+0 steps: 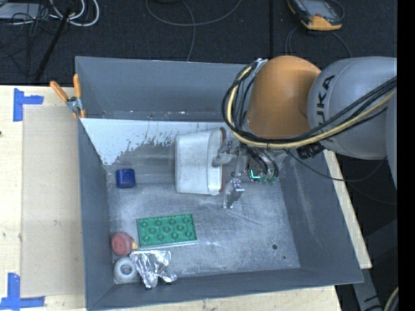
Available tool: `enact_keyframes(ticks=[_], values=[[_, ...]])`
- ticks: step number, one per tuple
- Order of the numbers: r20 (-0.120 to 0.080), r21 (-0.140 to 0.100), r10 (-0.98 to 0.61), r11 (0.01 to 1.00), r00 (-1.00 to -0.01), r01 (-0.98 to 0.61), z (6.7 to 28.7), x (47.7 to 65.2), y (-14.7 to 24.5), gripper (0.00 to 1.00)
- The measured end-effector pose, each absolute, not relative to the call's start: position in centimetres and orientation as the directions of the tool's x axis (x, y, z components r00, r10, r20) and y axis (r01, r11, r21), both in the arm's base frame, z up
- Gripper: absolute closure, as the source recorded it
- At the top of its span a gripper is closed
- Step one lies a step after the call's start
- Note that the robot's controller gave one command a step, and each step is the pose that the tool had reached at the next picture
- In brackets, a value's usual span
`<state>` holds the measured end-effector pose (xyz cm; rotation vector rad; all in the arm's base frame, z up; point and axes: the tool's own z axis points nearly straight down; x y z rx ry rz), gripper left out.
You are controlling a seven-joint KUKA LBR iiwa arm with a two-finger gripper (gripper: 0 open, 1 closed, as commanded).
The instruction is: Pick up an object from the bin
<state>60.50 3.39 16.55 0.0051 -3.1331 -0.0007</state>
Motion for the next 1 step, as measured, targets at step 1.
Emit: enact_keyframes(ticks=[1], values=[[-0.003, 0.001, -0.115, 0.993, -0.993, -0.115, 9.39, 59.07, 8.64, 0.0]])
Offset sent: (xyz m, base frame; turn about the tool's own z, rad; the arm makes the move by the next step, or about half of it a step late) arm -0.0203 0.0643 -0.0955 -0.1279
